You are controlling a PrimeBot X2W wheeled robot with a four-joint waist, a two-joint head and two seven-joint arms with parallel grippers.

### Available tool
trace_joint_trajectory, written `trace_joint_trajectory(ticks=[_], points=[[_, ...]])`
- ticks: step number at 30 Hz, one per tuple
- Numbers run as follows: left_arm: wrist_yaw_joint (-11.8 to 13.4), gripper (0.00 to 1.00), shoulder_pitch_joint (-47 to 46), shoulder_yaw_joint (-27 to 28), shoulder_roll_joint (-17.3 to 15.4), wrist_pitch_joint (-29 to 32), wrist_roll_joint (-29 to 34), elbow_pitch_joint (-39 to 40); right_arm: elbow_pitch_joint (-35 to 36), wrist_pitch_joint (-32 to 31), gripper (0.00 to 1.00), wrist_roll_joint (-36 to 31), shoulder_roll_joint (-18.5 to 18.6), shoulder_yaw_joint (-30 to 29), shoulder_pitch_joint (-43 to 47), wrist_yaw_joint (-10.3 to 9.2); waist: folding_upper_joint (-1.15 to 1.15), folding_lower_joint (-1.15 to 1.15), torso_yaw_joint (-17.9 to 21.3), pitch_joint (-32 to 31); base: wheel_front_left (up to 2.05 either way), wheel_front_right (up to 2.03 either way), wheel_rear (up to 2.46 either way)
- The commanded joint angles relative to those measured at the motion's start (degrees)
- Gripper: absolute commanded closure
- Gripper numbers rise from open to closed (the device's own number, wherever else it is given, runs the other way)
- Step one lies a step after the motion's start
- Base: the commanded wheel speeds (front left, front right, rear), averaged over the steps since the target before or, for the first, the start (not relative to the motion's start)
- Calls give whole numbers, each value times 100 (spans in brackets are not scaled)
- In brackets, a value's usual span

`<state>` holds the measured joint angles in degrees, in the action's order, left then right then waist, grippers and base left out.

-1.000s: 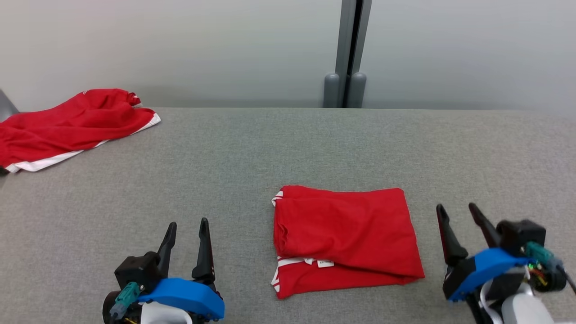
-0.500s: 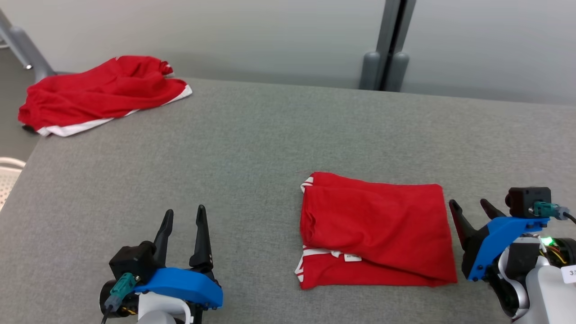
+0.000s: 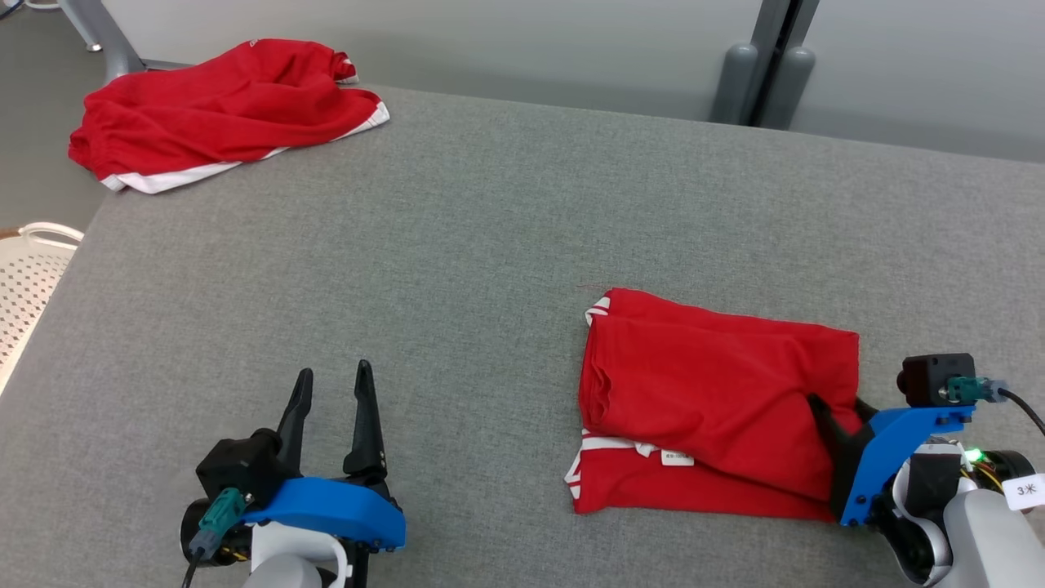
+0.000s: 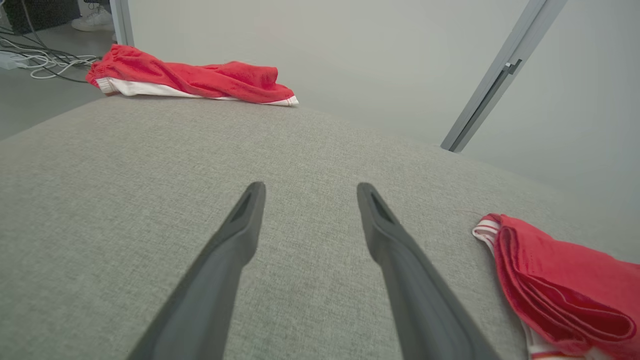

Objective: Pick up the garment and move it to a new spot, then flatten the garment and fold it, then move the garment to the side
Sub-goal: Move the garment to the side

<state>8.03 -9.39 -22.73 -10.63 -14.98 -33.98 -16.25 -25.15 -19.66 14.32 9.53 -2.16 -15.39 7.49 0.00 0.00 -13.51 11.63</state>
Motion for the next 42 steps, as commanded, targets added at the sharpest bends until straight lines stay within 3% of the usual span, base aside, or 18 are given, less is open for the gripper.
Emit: trace_joint_trajectory(ticks=[1,2,8,21,27,34,42], points=[[-23,0,-32,20,17,-20,45,9,-114,-15,78,52,-6,60,-9,1,0,0,30,-8,0,0,0],[-34,0,-39,9,14,-21,65,14,-133,13,100,50,13,86,-35,1,0,0,59,-13,0,0,0],[-41,0,-68,-20,-52,-23,149,58,-163,316,100,36,158,205,-368,-1,0,0,434,17,0,0,0],[-7,0,-355,-128,-253,206,300,590,-94,693,100,-98,759,41,-1159,0,0,0,1951,523,0,0,0],[3,0,-610,-223,-336,420,421,905,-262,891,100,-86,758,-3,-1463,0,0,0,2431,767,0,0,0],[42,0,-707,-298,-417,576,478,1126,-399,1161,100,-154,577,89,-1688,0,0,0,2553,876,0,0,0],[100,0,-695,-257,-418,545,407,1199,-901,1350,100,-204,900,61,-2261,0,0,0,2267,1005,0,0,0]])
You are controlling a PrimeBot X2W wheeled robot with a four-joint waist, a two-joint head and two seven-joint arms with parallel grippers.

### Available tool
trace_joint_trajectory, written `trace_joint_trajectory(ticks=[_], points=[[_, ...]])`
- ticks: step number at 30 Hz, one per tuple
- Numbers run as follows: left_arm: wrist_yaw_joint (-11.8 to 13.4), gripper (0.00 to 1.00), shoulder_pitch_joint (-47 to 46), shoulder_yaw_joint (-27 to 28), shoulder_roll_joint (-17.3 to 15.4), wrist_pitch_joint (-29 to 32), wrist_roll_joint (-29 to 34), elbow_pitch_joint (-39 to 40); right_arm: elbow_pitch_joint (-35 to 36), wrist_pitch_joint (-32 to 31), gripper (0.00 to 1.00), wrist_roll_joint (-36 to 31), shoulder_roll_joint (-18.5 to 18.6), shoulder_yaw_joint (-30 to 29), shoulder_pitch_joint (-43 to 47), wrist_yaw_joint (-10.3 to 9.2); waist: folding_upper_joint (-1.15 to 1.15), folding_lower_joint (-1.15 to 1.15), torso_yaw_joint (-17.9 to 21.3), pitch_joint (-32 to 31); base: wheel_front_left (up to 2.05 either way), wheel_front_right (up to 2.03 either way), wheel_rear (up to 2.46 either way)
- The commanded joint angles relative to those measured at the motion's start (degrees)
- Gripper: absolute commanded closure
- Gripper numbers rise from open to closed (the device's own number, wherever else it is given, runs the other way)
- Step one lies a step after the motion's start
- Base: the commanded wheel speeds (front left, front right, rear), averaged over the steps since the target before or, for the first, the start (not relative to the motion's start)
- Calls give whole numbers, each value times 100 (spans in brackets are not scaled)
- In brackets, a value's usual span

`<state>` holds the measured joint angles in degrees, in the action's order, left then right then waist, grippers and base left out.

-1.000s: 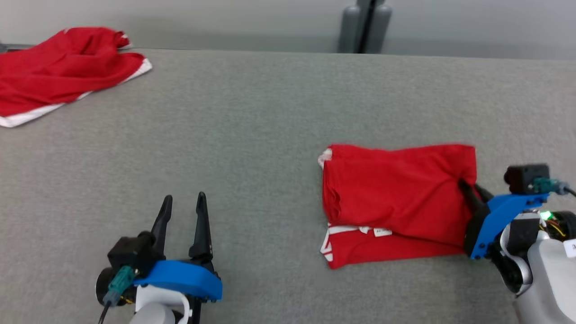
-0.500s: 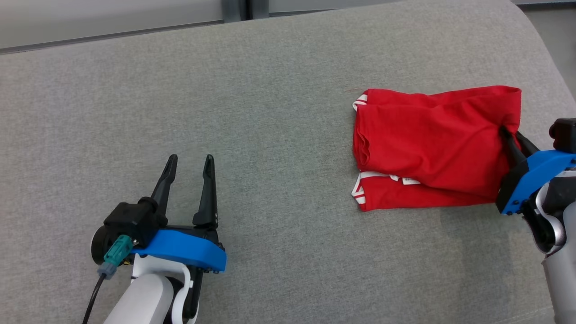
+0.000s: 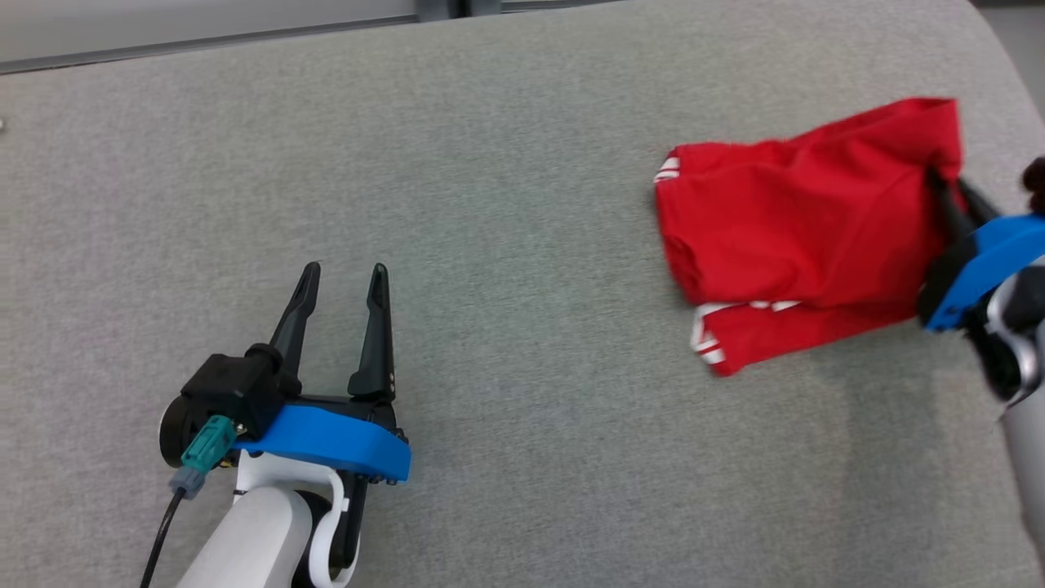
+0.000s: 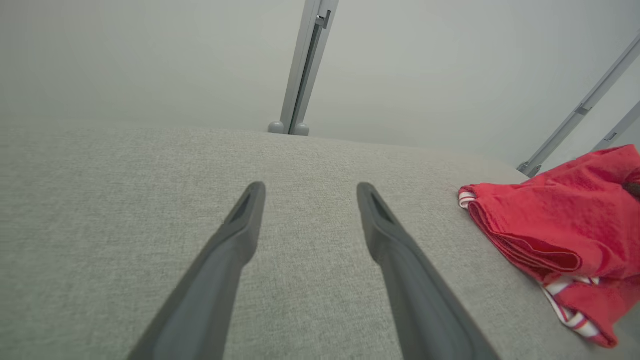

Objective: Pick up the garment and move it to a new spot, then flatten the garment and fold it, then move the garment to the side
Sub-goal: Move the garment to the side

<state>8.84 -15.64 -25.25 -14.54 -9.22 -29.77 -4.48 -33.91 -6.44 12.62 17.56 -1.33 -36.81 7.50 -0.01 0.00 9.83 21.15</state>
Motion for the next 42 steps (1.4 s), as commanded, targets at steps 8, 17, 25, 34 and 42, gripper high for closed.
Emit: trace_joint_trajectory(ticks=[8,17,25,34,42], points=[[-1,0,-150,-14,46,-107,-56,15,-576,105,100,-206,887,-494,-579,-1,1,0,-531,234,0,0,0],[-17,0,-184,-19,94,-213,-87,-50,-1043,404,0,-746,1365,-1255,-784,-1,1,0,-908,350,0,0,0],[8,0,-206,-3,108,-265,-136,-134,-1290,925,0,-1403,957,-1476,-1042,-1,1,0,-951,272,0,0,0],[-23,0,-277,12,64,-314,-125,-220,-1161,1079,0,-1222,550,-979,-1186,-1,1,0,-860,-15,0,0,0],[-75,0,-532,72,80,-433,-60,-555,-792,1071,0,-974,11,-794,-845,0,1,0,-863,-587,0,0,0]])
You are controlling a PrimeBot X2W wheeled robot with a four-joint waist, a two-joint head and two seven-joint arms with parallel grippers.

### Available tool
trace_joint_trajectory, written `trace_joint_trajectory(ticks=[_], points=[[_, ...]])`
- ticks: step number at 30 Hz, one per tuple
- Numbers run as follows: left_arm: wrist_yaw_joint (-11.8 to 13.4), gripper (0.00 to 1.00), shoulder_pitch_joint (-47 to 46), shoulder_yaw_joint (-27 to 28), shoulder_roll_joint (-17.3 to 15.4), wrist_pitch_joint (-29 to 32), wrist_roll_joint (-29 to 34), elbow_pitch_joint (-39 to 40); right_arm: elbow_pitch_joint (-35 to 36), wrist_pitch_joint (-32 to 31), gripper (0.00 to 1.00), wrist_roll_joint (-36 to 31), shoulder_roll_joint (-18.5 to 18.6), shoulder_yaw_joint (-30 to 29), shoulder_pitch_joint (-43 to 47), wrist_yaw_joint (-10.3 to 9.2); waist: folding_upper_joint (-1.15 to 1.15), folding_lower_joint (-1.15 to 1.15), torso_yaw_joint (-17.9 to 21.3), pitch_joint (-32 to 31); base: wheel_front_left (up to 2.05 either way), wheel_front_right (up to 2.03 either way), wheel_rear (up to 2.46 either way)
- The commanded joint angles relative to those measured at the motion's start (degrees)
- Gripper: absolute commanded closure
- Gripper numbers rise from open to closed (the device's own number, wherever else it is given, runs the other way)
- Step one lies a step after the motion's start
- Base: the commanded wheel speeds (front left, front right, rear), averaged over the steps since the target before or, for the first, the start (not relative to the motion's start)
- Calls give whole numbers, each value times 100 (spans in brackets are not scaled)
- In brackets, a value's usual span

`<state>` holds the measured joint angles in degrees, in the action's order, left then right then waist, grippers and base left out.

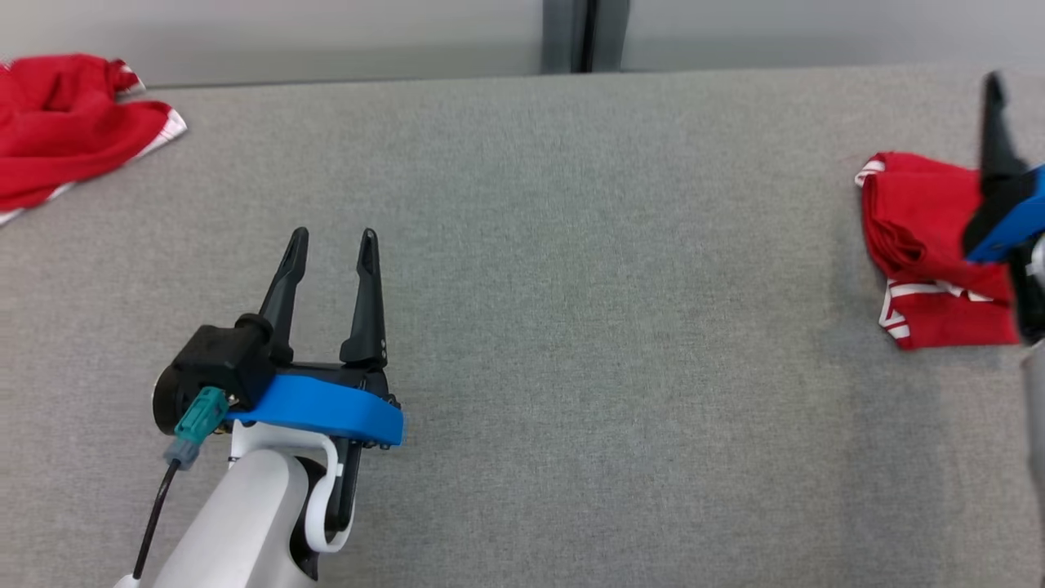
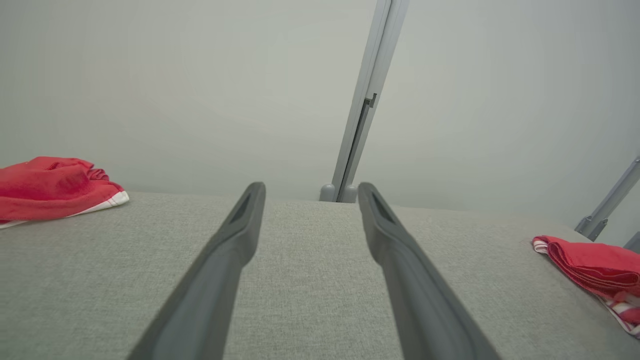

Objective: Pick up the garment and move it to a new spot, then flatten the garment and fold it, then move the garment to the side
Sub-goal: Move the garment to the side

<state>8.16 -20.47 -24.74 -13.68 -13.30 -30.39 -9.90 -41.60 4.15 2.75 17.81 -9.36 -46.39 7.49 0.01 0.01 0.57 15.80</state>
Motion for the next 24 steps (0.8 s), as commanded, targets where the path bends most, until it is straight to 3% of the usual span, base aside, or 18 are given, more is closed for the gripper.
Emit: trace_joint_trajectory(ticks=[1,12,24], points=[[-8,0,-74,29,-7,-46,15,-79,47,22,0,45,-85,48,187,0,-1,-1,58,-132,0,0,0],[-27,0,390,222,42,-161,-97,-766,858,269,0,639,-1039,530,1524,1,-1,-1,-90,-962,0,0,0],[-70,0,1102,348,198,-192,-18,-1004,2121,457,0,611,-1476,455,3440,0,-1,-1,-363,-1508,0,0,0]])
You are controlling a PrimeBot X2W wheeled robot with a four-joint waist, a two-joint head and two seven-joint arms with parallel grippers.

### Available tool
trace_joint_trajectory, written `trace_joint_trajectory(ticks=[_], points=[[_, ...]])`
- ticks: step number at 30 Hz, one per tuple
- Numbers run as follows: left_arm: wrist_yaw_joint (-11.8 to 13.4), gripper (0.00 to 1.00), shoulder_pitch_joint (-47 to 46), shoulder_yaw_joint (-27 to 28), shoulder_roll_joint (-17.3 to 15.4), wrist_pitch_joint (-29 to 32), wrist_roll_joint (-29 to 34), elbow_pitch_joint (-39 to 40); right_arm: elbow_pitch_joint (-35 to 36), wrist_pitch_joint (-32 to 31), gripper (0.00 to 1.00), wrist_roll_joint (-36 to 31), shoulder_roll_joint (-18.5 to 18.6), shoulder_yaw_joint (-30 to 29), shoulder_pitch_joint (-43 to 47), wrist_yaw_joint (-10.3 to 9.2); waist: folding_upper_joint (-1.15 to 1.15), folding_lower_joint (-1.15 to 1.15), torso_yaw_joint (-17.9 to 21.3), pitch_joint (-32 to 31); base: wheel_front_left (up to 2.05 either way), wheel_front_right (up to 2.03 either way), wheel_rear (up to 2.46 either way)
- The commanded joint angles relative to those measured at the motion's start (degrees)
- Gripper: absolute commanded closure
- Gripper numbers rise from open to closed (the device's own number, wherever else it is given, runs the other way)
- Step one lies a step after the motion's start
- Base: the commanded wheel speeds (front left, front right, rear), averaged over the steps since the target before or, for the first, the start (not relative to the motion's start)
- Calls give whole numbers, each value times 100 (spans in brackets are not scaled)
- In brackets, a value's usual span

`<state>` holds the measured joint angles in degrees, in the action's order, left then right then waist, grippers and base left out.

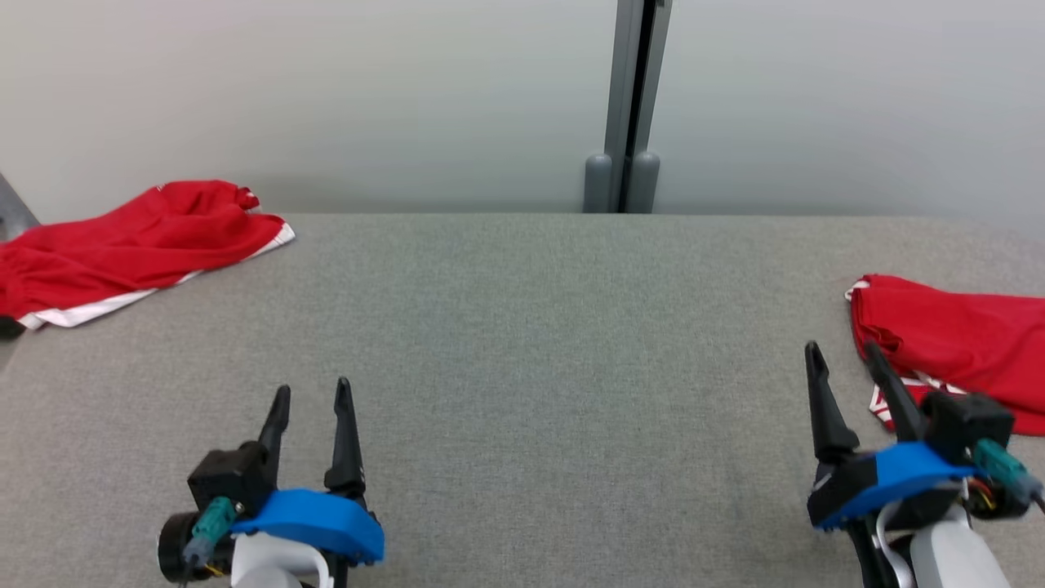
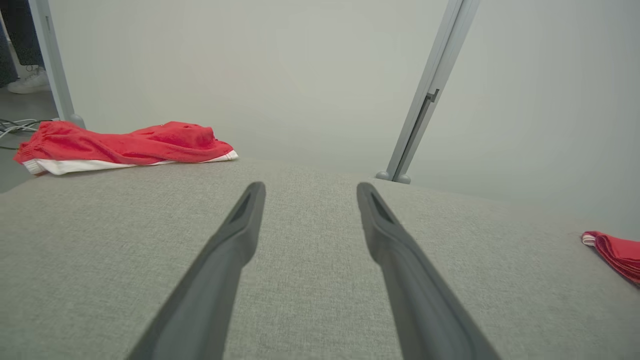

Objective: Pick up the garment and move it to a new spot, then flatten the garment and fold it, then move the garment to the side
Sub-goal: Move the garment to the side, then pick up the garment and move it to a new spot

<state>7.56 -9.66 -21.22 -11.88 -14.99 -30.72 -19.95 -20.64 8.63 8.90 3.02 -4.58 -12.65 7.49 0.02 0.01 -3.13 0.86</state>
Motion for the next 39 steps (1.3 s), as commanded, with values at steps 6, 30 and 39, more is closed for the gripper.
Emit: trace_joint_trajectory(ticks=[6,30,39], points=[[-55,0,307,-107,55,-25,96,-40,439,-42,0,473,-3,233,709,1,-2,-1,-8,-150,0,0,0],[-23,0,409,-188,22,-2,78,79,273,80,0,558,-7,344,986,1,-2,-1,-64,-226,0,0,0],[-22,0,286,-253,-15,50,111,90,305,89,0,504,-7,357,1009,1,-2,-1,-735,-239,0,0,0]])
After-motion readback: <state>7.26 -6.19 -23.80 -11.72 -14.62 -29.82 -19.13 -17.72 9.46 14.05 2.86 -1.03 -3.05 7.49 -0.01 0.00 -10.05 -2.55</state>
